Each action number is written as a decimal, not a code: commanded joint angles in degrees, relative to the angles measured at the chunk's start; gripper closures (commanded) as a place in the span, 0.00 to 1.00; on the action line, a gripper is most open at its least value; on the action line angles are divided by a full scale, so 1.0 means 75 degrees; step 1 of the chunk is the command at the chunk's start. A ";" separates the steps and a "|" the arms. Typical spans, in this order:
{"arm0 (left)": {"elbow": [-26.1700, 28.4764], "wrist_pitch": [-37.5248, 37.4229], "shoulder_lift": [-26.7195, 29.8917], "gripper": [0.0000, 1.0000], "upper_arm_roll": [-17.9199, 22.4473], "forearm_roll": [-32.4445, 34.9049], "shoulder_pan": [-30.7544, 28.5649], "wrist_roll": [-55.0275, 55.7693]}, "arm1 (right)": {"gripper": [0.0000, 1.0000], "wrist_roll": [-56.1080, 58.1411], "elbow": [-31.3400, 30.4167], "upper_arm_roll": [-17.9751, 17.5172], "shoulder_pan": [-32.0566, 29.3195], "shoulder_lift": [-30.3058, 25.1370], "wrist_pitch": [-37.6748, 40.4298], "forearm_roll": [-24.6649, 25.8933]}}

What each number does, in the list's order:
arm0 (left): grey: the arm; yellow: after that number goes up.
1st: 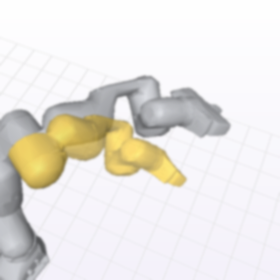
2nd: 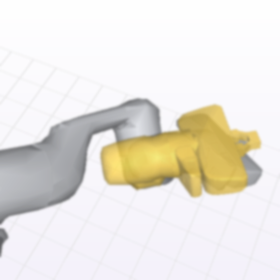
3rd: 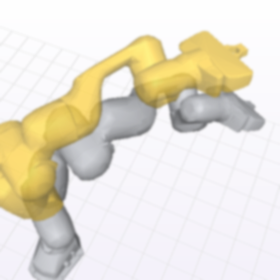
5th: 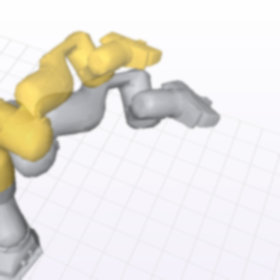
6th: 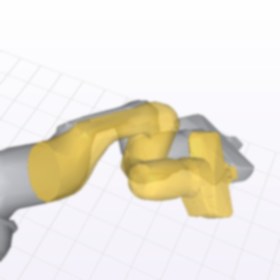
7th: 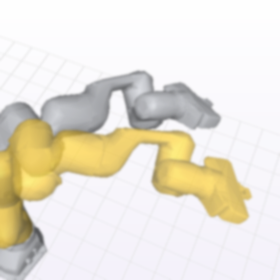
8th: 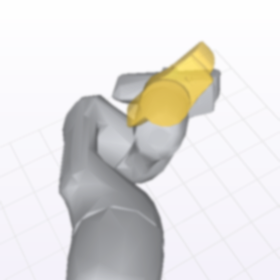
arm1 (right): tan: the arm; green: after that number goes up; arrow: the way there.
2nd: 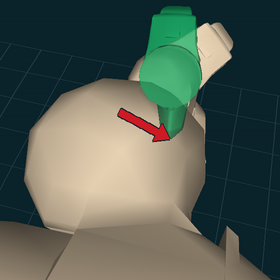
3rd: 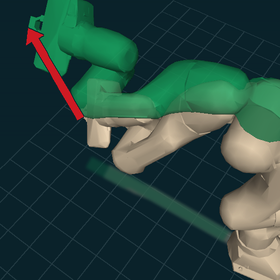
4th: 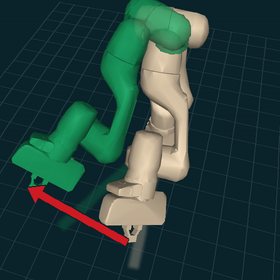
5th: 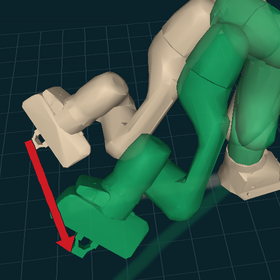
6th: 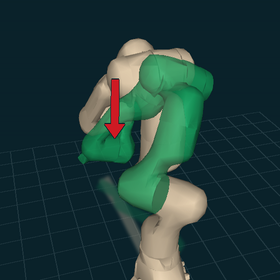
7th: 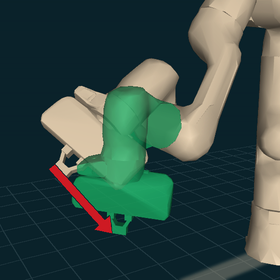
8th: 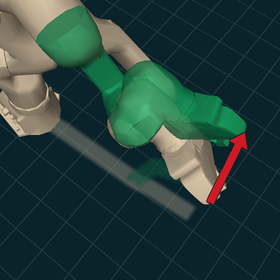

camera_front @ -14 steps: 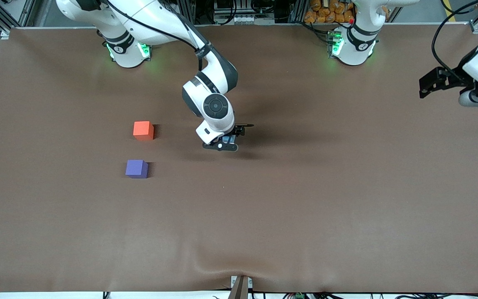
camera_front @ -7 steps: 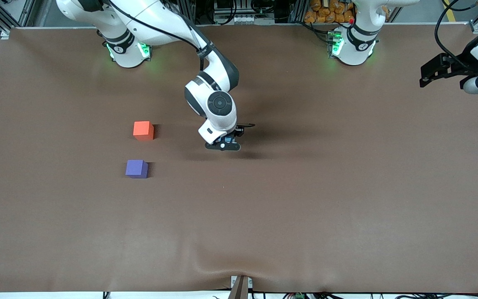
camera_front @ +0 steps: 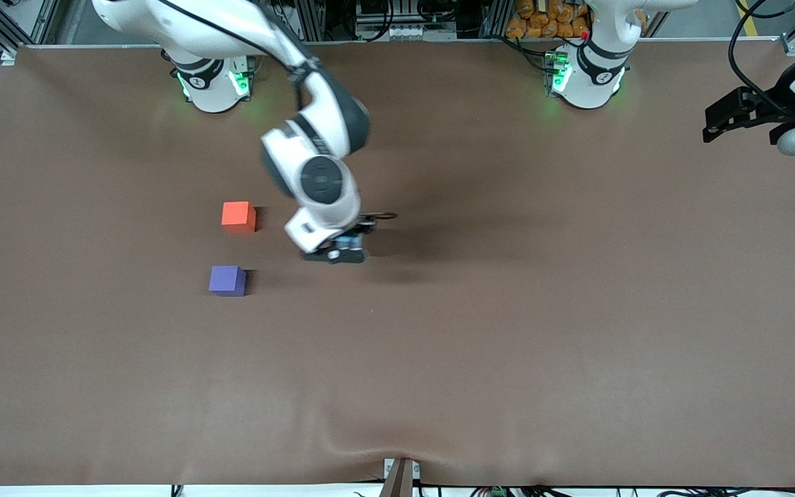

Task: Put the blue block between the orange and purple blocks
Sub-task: 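Carry the blue cube with the right gripper toward the red and purple cubes, then lower the blue cube between the red and purple cubes with the right gripper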

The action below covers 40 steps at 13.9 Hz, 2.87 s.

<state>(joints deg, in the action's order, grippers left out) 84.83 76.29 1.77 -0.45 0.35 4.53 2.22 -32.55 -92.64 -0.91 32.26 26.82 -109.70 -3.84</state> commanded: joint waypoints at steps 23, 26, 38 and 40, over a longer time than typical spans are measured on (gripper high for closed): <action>0.0383 0.0713 -0.0119 0.00 -0.0068 -0.0105 -0.0077 -0.0109 | 1.00 0.2793 -0.4442 -0.0124 -0.2883 -0.1912 -0.2412 0.0113; 0.0432 0.0832 -0.0072 0.00 -0.0080 -0.0105 -0.0088 -0.0120 | 1.00 0.2805 -0.4442 -0.0124 -0.2859 -0.1667 -0.2704 0.0137; 0.0174 0.0890 -0.0177 0.00 -0.0092 -0.0082 0.0029 -0.0121 | 1.00 0.3215 -0.4465 -0.0124 -0.3023 -0.1057 -0.3443 0.0184; 0.0174 0.0902 -0.0177 0.00 -0.0080 -0.0094 -0.0006 -0.0121 | 1.00 0.3215 -0.4465 -0.0124 -0.3012 -0.1010 -0.3490 0.0184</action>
<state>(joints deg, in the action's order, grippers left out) 87.02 83.08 0.55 -1.17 0.32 4.72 2.15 -9.34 -125.47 -1.27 10.29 19.40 -134.52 -3.13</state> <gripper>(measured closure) 0.000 0.480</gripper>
